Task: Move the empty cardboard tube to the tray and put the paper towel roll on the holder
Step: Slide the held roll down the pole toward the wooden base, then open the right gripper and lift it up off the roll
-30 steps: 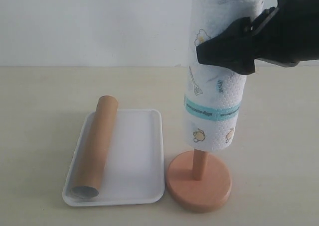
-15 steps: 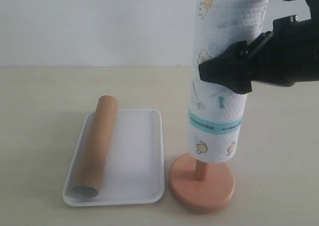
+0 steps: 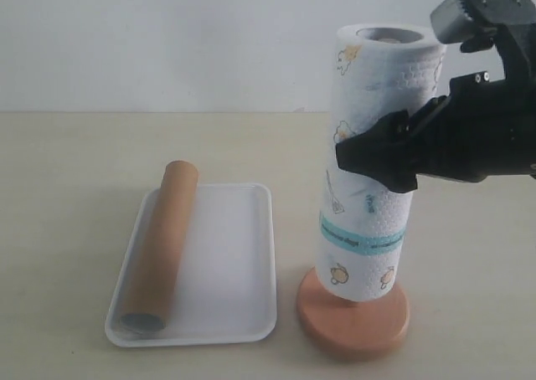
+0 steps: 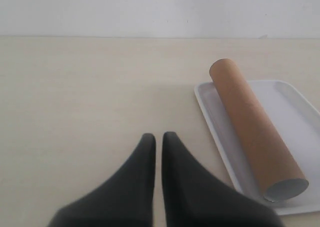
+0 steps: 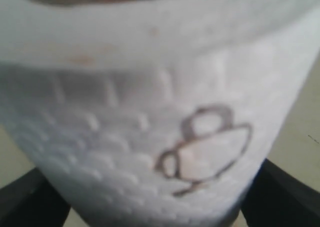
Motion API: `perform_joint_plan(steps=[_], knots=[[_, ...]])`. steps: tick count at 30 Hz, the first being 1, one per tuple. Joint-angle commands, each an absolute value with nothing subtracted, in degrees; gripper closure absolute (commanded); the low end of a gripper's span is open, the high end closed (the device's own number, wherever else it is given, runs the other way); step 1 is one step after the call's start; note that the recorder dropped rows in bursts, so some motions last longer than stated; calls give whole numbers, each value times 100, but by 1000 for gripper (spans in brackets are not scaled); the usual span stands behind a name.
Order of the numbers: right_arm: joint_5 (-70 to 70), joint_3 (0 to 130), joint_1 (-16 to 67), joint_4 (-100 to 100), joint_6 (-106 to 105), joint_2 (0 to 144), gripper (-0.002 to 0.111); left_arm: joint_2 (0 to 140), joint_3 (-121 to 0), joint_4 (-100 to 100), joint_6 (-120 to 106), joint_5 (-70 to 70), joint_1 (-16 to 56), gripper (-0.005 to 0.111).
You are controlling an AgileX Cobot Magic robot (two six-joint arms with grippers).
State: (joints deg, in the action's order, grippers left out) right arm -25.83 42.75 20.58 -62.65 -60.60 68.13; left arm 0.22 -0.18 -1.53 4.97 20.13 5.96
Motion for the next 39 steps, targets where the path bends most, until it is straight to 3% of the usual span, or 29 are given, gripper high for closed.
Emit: perform_joint_plan(steps=[1, 6, 12, 14, 26, 39], knots=[[-2710, 4266, 2069, -6598, -6287, 7091, 45, 0, 0, -151, 486, 2026, 576, 103], [-2733, 4266, 2069, -6684, -6469, 7332, 43, 0, 0, -151, 486, 2026, 576, 103], [-2733, 4266, 2069, -6694, -6516, 7322, 9, 0, 0, -151, 486, 2026, 576, 103], [-2746, 4266, 2069, -6710, -6504, 7322, 4, 0, 0, -151, 486, 2026, 576, 103], [-3264, 4499, 2069, -6796, -6397, 7238, 3, 0, 0, -151, 486, 2026, 576, 103], [-3123, 4944, 2056, -6783, -6311, 6052, 3, 0, 0, -151, 486, 2026, 576, 103]])
